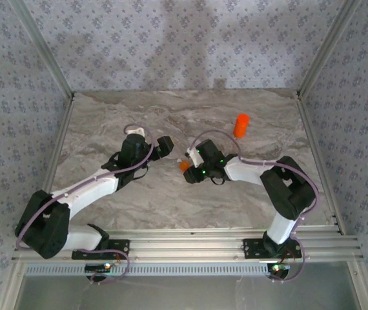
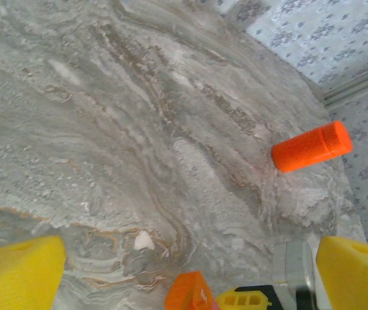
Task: Sort the pills into containers
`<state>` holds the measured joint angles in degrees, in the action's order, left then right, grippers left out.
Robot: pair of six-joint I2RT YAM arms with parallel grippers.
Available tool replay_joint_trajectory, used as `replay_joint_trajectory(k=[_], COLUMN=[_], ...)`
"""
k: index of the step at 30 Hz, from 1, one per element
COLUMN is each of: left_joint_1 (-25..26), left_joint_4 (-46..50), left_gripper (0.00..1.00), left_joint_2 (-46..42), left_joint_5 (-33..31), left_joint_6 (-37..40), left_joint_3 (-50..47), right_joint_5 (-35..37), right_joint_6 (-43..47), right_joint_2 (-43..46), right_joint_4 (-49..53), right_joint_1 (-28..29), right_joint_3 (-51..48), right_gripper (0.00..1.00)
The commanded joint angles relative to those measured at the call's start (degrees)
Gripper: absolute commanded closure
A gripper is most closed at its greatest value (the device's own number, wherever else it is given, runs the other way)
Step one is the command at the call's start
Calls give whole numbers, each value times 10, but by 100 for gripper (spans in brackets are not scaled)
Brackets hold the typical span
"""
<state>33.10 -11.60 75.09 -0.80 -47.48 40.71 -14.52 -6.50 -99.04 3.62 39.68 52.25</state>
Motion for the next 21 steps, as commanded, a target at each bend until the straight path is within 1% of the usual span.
replay_joint_trajectory(k=[1, 6, 8, 10, 14, 16, 21], left_joint_1=[-2, -2, -3, -2, -2, -3, -2], left_joint_4=[9, 8, 8, 7, 7, 8, 9], left_gripper=[1, 1, 1, 1, 1, 1, 1], left_joint_2=[-8, -4, -3, -3, -2, -2, -1], left_joint_5=[-9, -8, -8, -7, -4, -4, -1], left_joint_6=[13, 14, 14, 14, 13, 12, 13], left_joint_3=[-6, -5, -5, -4, -2, -1, 2], right_joint_5=[29, 36, 37, 44, 60, 74, 117], right_joint_6=[41, 46, 47, 46, 39, 34, 14], right_joint_2=[-21, -32, -33, -32, -20, -11, 12], right_joint_4=[48, 50, 52, 56, 61, 64, 79], right_joint_1=[13, 20, 22, 23, 25, 24, 10], right_joint_3=[18, 15, 14, 13, 2, -6, -26], right_gripper=[66, 66, 60, 51, 40, 38, 40])
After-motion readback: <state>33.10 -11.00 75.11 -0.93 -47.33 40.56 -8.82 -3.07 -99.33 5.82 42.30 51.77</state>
